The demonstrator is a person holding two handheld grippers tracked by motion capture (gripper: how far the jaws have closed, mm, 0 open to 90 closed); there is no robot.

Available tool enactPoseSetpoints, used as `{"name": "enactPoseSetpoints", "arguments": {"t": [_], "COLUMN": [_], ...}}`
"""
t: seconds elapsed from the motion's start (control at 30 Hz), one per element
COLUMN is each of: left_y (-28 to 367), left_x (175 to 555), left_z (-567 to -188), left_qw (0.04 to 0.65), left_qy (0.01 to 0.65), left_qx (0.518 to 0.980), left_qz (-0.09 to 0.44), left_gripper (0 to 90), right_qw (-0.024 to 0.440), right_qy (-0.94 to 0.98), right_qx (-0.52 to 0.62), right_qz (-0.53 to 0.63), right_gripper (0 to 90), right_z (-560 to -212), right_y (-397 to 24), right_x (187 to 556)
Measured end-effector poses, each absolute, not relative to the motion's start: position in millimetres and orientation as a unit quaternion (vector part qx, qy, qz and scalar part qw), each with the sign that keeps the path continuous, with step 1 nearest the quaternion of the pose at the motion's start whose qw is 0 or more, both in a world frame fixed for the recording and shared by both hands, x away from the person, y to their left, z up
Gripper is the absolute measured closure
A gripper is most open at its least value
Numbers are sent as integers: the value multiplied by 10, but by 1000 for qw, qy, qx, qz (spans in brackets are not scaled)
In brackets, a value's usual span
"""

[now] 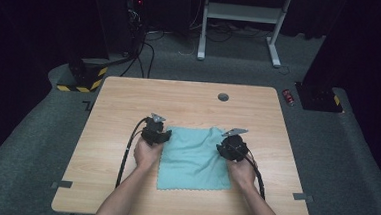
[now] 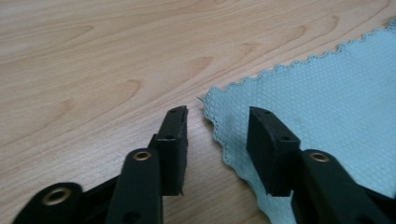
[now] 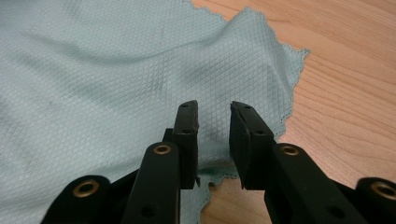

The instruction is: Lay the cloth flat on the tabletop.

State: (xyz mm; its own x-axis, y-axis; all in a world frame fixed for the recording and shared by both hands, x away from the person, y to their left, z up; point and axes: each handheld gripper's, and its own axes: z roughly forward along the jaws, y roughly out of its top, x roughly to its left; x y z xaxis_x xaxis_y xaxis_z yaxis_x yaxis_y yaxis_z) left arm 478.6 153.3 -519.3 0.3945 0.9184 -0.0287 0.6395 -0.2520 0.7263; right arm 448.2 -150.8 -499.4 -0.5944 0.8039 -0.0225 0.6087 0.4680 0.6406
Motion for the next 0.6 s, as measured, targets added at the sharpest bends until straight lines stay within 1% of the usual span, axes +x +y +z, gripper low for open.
{"name": "enactPoseSetpoints", "arguments": {"t": [0.07, 0.23, 0.37, 0.5, 0.53, 0.6], "left_y": [1528, 1482, 1517, 1618, 1664, 1702], "left_x": [4784, 4777, 4792, 4843, 4874, 4897], "left_z": [-5197, -5208, -5212, -5225, -5239, -5260], "left_qw": [338, 347, 352, 357, 369, 384], "left_qy": [499, 477, 484, 498, 509, 515], "left_qx": [770, 781, 775, 763, 752, 744], "left_qz": [210, 206, 201, 205, 198, 186], "left_gripper": [662, 875, 900, 900, 900, 897], "right_qw": [163, 157, 158, 163, 162, 159], "right_qy": [842, 841, 845, 847, 847, 844], "right_qx": [418, 420, 417, 414, 415, 416], "right_qz": [300, 302, 294, 292, 291, 298], "right_gripper": [723, 691, 620, 614, 613, 595], "right_z": [-4992, -5011, -5051, -5075, -5078, -5080], "right_y": [-1516, -1555, -1541, -1546, -1550, -1562], "right_x": [4468, 4445, 4422, 4391, 4388, 4391]}}
